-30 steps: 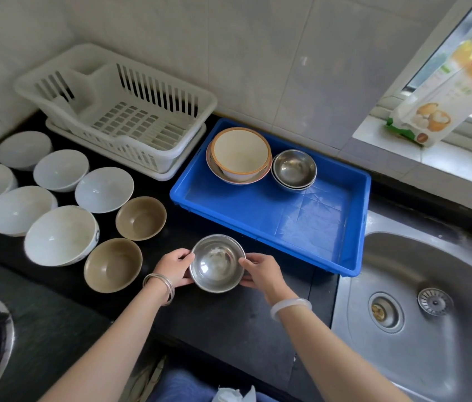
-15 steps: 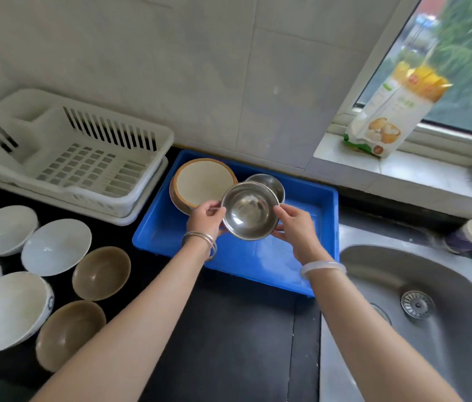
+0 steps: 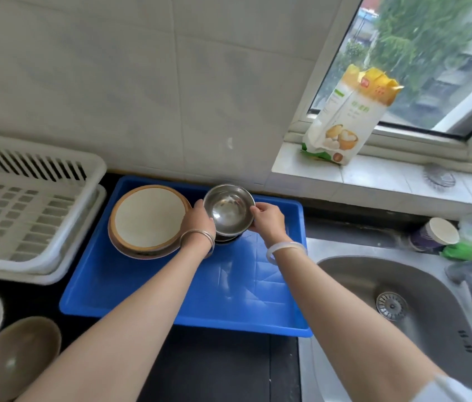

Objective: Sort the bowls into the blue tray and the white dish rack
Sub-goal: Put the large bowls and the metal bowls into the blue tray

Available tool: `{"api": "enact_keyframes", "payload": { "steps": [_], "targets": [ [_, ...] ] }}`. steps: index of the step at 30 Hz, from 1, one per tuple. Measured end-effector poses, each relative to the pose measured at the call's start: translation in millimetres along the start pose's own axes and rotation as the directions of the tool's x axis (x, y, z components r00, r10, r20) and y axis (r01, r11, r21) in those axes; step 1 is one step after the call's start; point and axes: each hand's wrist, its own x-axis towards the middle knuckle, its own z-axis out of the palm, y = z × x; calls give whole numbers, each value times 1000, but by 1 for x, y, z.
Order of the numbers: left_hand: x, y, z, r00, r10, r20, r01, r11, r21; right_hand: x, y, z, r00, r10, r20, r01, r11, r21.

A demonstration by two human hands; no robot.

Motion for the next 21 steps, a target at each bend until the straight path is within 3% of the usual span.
{"api": "enact_keyframes", "payload": {
  "steps": [8, 13, 21],
  "targets": [
    [7, -1, 16, 999, -54, 5, 52, 982, 182, 16, 17, 13, 1000, -2, 6, 3, 993, -117],
    [-4, -6, 22, 998, -65, -16, 66, 993, 100, 15, 14, 13, 996, -82, 21, 85, 968, -237],
    [-19, -7, 23, 999, -55, -1, 54, 997, -51, 1, 22, 18, 980, -157, 121, 184, 946, -267]
  ]
}}
